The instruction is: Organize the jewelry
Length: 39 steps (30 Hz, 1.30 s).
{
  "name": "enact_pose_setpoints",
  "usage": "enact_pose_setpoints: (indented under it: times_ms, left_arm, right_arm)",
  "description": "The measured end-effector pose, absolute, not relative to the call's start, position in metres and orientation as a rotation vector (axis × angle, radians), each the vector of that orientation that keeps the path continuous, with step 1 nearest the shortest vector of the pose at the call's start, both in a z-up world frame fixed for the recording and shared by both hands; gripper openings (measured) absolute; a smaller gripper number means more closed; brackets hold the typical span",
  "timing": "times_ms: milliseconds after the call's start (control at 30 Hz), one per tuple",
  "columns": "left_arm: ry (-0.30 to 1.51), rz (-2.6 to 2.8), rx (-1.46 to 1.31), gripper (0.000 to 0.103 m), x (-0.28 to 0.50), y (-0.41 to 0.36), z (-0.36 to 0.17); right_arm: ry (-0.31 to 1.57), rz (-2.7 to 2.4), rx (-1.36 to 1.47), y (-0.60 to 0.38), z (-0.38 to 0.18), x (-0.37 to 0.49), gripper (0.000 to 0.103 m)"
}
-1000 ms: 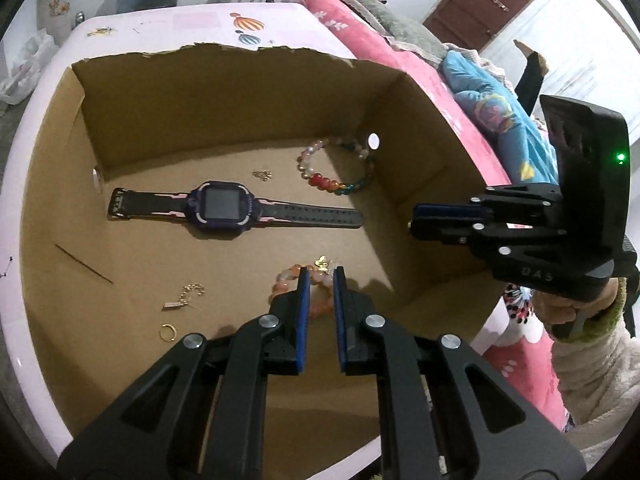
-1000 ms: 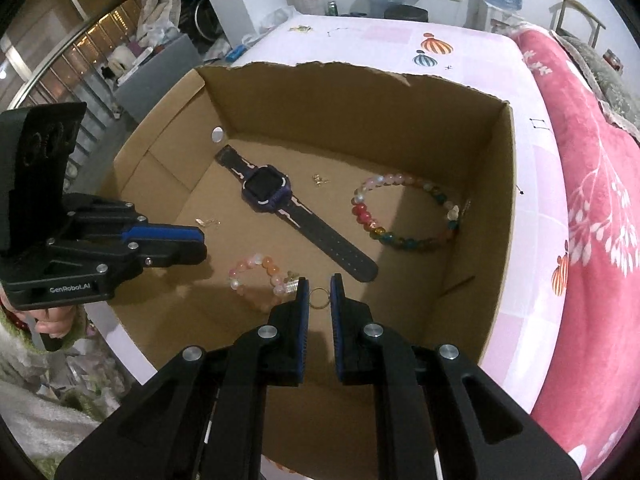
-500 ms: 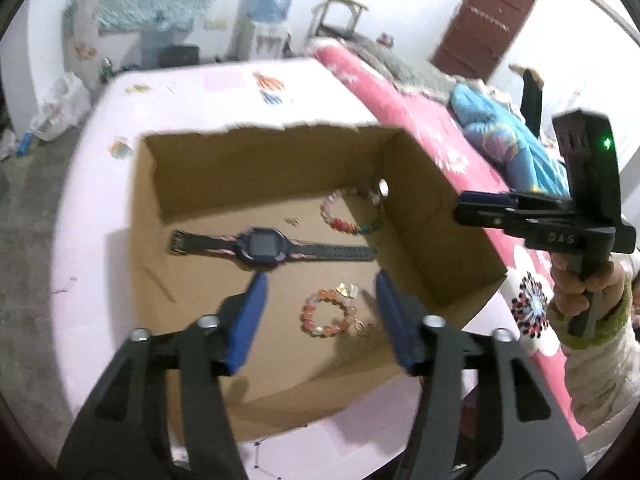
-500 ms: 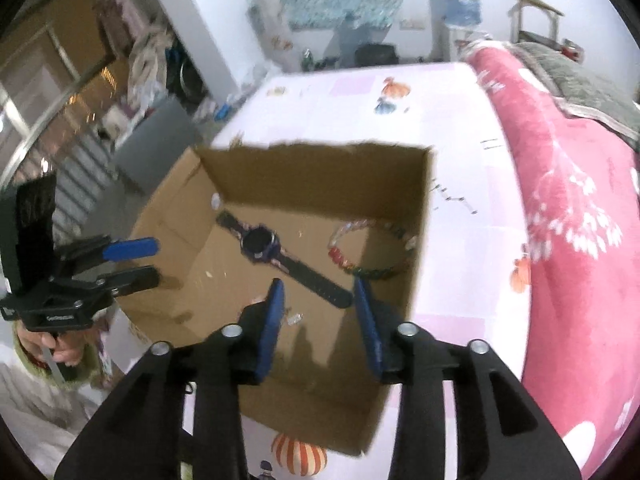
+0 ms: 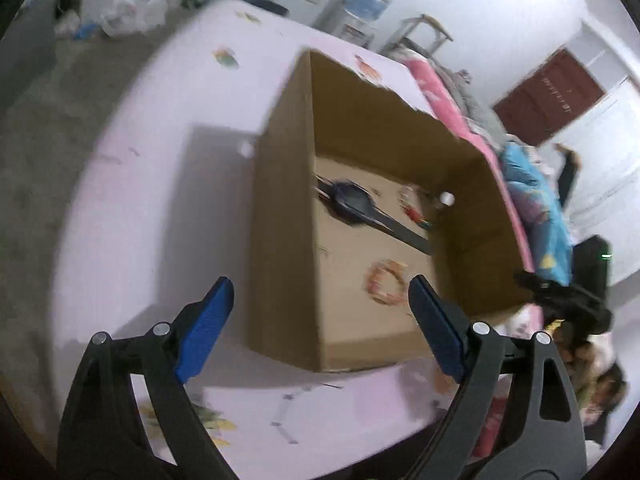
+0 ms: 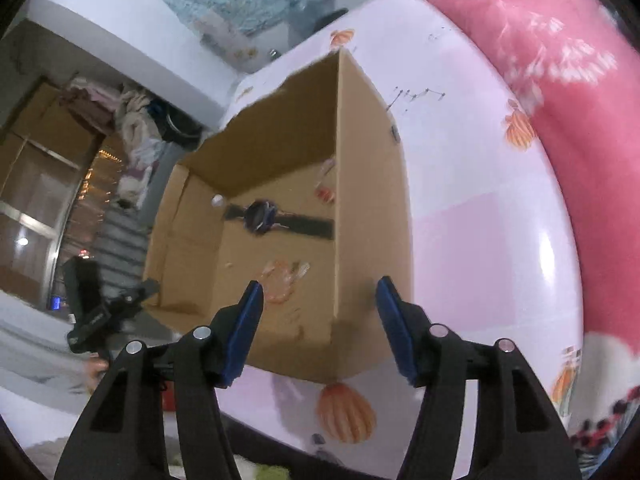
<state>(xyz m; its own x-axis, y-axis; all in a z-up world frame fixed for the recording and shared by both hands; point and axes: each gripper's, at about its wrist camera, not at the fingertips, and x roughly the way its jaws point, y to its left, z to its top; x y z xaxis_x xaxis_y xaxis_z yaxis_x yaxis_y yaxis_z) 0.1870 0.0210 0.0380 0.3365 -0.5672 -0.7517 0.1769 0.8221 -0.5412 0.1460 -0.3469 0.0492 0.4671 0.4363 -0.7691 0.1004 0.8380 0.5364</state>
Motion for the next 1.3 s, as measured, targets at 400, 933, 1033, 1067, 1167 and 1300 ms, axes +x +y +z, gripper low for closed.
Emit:
enact_pose_setpoints:
  times_ms: [400,933,1033,1067,1167,1300]
  left_arm:
    - [1.098,-0.480,-0.389,0.085,0.136,0.003,0.048]
    - [0.961,-0.431,-0.385,0.086,0.088,0.016,0.056]
    - [0.879,-0.385,-0.343,0.087,0.069,0.022,0.072]
    - [0.860,-0.366,-0.319,0.087,0.063,0.022,0.077]
    - [0.818,-0.304,-0.225,0.091,0.046,0.017,0.088]
    - [0.792,-0.274,-0.130,0.094,0.028,0.001,0.100]
  right_arm:
    - [1.086,0.176,0.455,-0.332,0.057,0.135,0.059]
    - [0.952,0.075,0.472,-0.337,0.064,0.075,0.059]
    - [0.860,-0.005,0.408,-0.330,0.086,0.044,0.061]
    - [0.840,-0.015,0.396,-0.327,0.092,0.036,0.068]
    - [0.768,-0.044,0.329,-0.308,0.105,0.002,0.078]
    - [0.770,-0.059,0.257,-0.281,0.106,-0.021,0.086]
